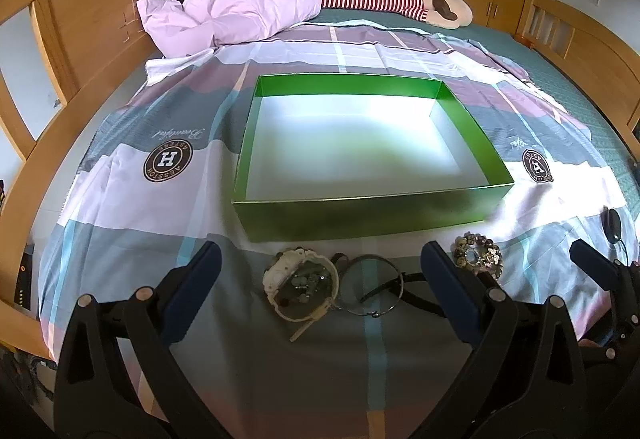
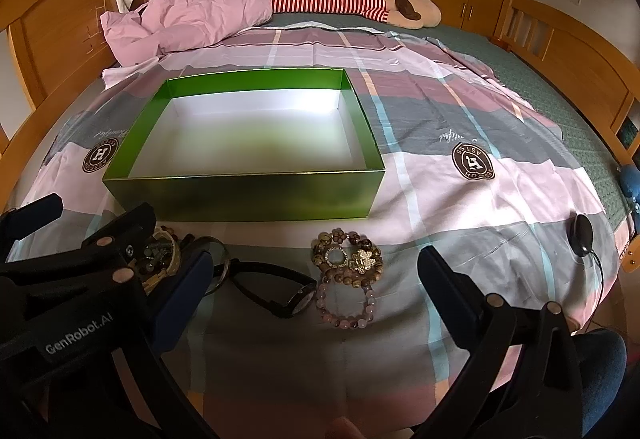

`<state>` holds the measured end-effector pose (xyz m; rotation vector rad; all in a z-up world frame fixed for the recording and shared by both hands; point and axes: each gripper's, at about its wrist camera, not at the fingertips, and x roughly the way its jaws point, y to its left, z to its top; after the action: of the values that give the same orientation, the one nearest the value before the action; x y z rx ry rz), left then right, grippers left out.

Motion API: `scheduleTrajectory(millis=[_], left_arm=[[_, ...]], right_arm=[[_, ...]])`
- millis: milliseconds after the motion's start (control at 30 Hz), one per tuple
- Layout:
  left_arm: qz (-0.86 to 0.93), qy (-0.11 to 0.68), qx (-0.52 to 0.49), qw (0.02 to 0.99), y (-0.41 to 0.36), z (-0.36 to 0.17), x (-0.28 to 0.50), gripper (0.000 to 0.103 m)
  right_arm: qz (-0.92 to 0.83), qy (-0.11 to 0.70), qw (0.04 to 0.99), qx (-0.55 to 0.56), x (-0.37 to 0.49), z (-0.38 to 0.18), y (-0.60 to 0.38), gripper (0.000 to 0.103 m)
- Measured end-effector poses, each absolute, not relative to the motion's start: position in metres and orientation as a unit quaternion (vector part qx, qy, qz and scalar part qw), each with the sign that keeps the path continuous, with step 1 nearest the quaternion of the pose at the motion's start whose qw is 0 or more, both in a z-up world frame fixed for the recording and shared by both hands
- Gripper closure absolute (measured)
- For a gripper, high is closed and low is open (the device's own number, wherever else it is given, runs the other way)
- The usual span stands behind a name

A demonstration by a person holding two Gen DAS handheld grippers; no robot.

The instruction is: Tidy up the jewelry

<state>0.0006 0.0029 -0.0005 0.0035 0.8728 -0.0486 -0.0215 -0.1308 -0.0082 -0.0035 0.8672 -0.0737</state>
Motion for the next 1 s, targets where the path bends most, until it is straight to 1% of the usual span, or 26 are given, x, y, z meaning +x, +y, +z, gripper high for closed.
scheduleTrajectory(millis=[1000], left_arm=[[-0.019, 0.423, 0.015, 0.906, 0.0003, -0.0044, -0.0024, 0.004]], right_arm=[[-0.032, 0.425, 0.904, -0.008, -0.0214, -0.0134, -0.1314, 0.003]])
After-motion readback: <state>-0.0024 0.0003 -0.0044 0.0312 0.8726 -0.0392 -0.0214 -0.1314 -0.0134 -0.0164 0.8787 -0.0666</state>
